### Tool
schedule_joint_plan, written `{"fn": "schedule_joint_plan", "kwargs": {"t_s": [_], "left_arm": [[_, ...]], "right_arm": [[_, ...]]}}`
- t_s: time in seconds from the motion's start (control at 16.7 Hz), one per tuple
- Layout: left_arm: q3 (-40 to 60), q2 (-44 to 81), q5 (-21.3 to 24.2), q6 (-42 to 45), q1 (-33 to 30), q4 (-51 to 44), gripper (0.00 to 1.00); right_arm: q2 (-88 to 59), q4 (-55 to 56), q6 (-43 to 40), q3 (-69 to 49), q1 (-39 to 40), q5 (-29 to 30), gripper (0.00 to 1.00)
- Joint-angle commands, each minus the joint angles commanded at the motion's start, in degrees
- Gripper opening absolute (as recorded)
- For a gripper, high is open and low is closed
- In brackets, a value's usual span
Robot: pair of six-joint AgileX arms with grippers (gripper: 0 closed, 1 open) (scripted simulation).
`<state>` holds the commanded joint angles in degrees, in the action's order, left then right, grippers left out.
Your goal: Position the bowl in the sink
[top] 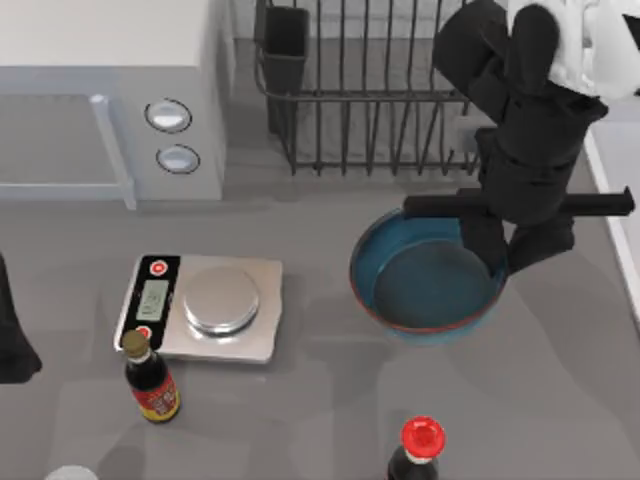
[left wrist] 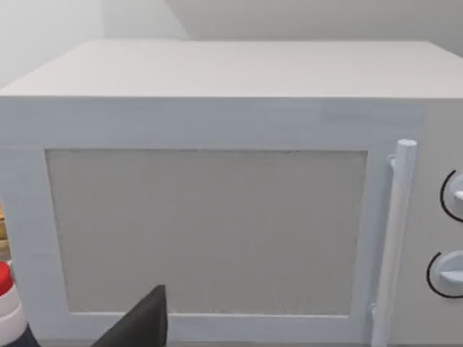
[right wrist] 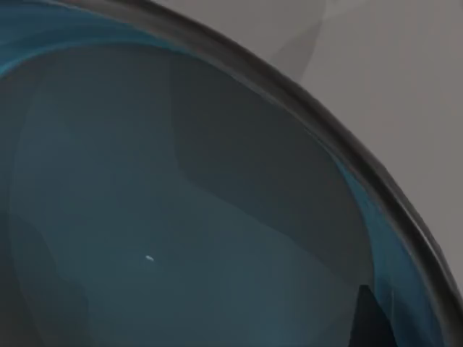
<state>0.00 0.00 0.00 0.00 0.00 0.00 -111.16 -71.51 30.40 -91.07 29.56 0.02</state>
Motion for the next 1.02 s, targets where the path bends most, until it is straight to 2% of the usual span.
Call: {"fn": "schedule_joint_plan", "kwargs": {"t_s": [0.24,0.6,0.78,1.02], "left_arm": [[0.00,0.00,0.00,0.00,0.00,0.00,1.00],[0.00,0.00,0.00,0.00,0.00,0.00,1.00],[0.00,0.00,0.00,0.00,0.00,0.00,1.00],[0.00,0.00,0.00,0.00,0.00,0.00,1.00]], "right_arm": [[2.40,-9.76,-0.25,-8.55,-0.22,0.03,0.00],[2.79,-10.84,-0.25,-9.57,-0.09,0.00,0.00],[3.22,-7.46,-0.98,-8.09,-1.99,-0.63,0.00],[4.08,5.06,-4.05,-2.09,-8.10,-2.72,0.00]]}}
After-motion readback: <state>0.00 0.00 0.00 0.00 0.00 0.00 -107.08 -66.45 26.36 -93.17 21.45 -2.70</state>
